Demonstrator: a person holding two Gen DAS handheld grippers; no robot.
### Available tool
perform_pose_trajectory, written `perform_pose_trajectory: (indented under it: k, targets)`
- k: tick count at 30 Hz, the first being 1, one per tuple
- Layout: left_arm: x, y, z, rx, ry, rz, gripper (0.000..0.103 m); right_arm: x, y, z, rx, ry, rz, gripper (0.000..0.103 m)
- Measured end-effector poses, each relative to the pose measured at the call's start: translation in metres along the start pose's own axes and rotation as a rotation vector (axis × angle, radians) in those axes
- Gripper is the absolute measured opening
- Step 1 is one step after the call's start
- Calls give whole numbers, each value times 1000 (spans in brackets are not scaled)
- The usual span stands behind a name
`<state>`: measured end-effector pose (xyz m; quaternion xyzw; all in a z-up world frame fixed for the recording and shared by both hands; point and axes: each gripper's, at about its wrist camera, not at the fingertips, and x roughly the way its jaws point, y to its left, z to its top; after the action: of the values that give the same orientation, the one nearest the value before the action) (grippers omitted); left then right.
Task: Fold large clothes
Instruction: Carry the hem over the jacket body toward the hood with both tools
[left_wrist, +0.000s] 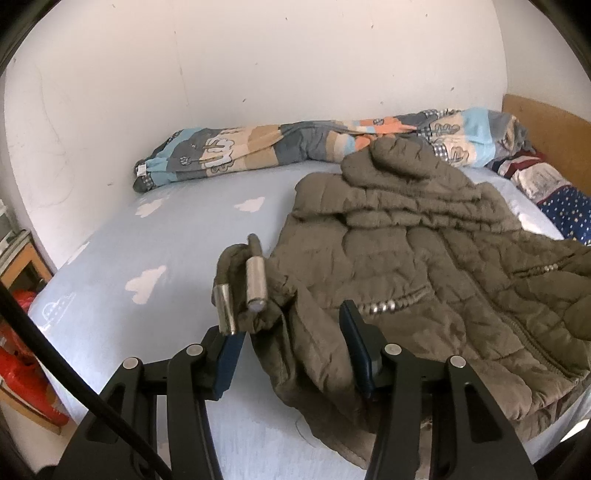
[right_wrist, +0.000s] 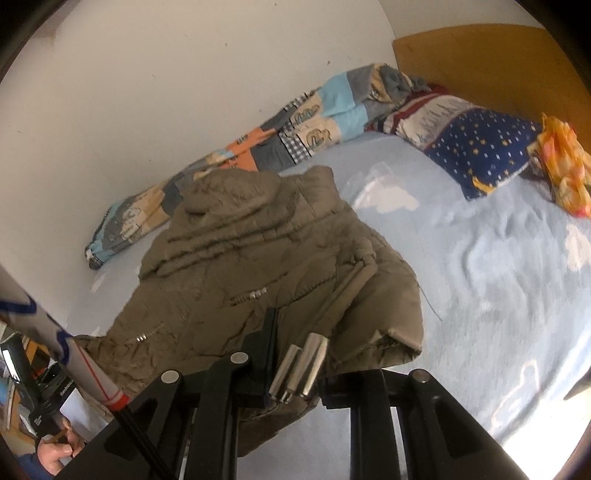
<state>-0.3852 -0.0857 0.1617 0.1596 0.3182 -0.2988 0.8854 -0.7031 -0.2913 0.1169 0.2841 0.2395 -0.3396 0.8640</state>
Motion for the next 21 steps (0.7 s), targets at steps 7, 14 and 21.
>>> perform_pose_trajectory:
  k: [7, 14, 21]
  targets:
    - [3, 11, 35, -11, -16, -48, 51, -4, 11, 30, -20, -27, 34, 18]
    - [16, 21, 83, -25, -27, -88, 51, 1, 22, 64, -62, -52, 59, 18]
    - [39, 17, 130, -11, -65, -68, 51, 19, 28, 117, 2, -60, 134, 18]
